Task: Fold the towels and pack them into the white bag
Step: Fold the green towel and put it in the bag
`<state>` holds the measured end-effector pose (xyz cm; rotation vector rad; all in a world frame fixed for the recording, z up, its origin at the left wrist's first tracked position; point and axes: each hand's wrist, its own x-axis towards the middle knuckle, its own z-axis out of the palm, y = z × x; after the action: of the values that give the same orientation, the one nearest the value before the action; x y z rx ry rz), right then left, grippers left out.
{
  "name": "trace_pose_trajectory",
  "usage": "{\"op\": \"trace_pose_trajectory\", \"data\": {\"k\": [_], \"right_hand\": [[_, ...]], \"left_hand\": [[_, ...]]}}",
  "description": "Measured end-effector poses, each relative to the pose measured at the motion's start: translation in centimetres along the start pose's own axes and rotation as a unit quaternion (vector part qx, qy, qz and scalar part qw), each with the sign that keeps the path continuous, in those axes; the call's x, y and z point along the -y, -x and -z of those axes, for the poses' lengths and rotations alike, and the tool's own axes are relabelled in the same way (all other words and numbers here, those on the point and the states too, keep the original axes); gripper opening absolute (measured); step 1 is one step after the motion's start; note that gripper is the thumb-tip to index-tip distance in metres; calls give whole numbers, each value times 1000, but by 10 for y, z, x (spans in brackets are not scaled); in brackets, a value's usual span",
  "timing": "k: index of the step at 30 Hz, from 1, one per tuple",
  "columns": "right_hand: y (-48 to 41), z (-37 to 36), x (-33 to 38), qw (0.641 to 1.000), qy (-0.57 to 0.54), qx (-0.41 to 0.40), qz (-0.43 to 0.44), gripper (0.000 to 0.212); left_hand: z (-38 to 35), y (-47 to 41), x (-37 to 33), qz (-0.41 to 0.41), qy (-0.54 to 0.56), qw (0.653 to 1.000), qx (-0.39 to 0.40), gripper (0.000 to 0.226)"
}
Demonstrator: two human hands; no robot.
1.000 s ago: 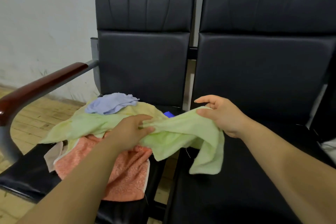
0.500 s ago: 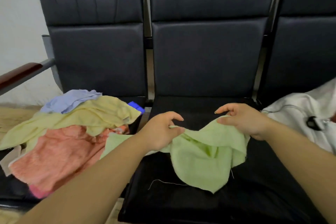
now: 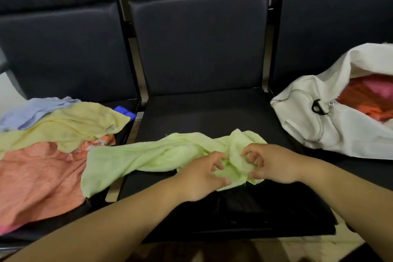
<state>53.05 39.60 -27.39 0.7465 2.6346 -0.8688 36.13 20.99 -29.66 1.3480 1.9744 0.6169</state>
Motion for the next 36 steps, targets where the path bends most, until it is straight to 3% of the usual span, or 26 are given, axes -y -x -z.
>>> {"op": "trace_pose_trajectory", "data": {"k": [5, 7, 10, 12, 15, 20, 22, 24, 27, 29, 32, 36], "right_hand": [[1, -14, -19, 999, -26, -37, 3, 44], [4, -9, -20, 992, -125, -23, 0, 43], [17, 2, -17, 936, -351, -6, -24, 41], [20, 7, -18, 908, -415, -23, -47, 37], [17, 3, -22, 918, -384, -63, -79, 31], [19, -6, -28, 959, -229, -148, -79, 29], [25, -3, -23, 969, -148, -192, -43, 30], [30, -1, -19, 972, -145, -184, 2, 30], [33, -5, -12, 985, -160, -62, 22, 35], [31, -9, -12, 994, -105, -19, 6, 42], [26, -15, -15, 997, -69, -32, -2, 50], [25, -11, -13, 976, -207, -64, 27, 43]], "left_hand": [[-12, 0, 13, 6, 20, 1000, -3, 50], [5, 3, 19, 11, 40, 999, 7, 47], [38, 14, 32, 19, 54, 998, 20, 42], [55, 22, 39, 40, 69, 997, 3, 39], [57, 24, 47, 66, 60, 994, -56, 32], [36, 19, 37, 76, -26, 987, -141, 32], [31, 21, 22, 29, -107, 978, -174, 37], [23, 24, 4, -32, -132, 971, -194, 34], [6, 24, -21, -8, 21, 995, -94, 28], [-8, 20, -28, 3, 62, 997, -35, 32], [-23, 13, -31, 16, 64, 998, -19, 36], [-29, 5, -34, 32, 130, 991, -14, 55]]}}
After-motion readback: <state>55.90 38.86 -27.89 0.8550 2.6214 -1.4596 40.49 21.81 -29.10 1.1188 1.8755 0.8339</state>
